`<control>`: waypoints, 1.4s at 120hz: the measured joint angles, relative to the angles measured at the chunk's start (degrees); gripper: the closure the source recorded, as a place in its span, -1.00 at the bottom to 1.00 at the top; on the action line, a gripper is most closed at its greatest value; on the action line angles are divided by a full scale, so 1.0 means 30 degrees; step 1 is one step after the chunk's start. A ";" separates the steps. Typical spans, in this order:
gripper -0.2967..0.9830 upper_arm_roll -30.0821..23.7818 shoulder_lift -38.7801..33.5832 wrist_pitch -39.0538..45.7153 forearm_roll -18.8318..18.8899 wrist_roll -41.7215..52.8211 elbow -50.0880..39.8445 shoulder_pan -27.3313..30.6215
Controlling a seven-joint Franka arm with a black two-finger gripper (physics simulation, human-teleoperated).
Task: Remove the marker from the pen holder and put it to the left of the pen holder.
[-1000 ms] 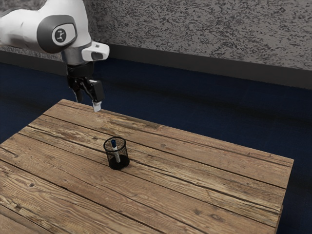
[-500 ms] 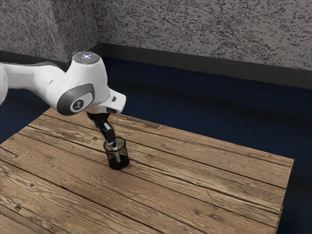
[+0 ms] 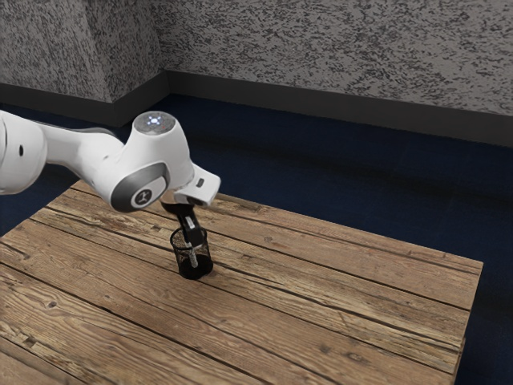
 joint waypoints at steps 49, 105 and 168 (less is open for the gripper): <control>0.34 0.0329 -0.0027 0.0336 -0.0024 0.0744 -0.0331 0.0030; 0.66 0.0922 -0.3583 -0.4282 -0.2185 0.0576 0.1845 -0.0172; 0.69 0.5412 0.7672 -2.0472 -0.5118 -0.1015 1.2825 0.0505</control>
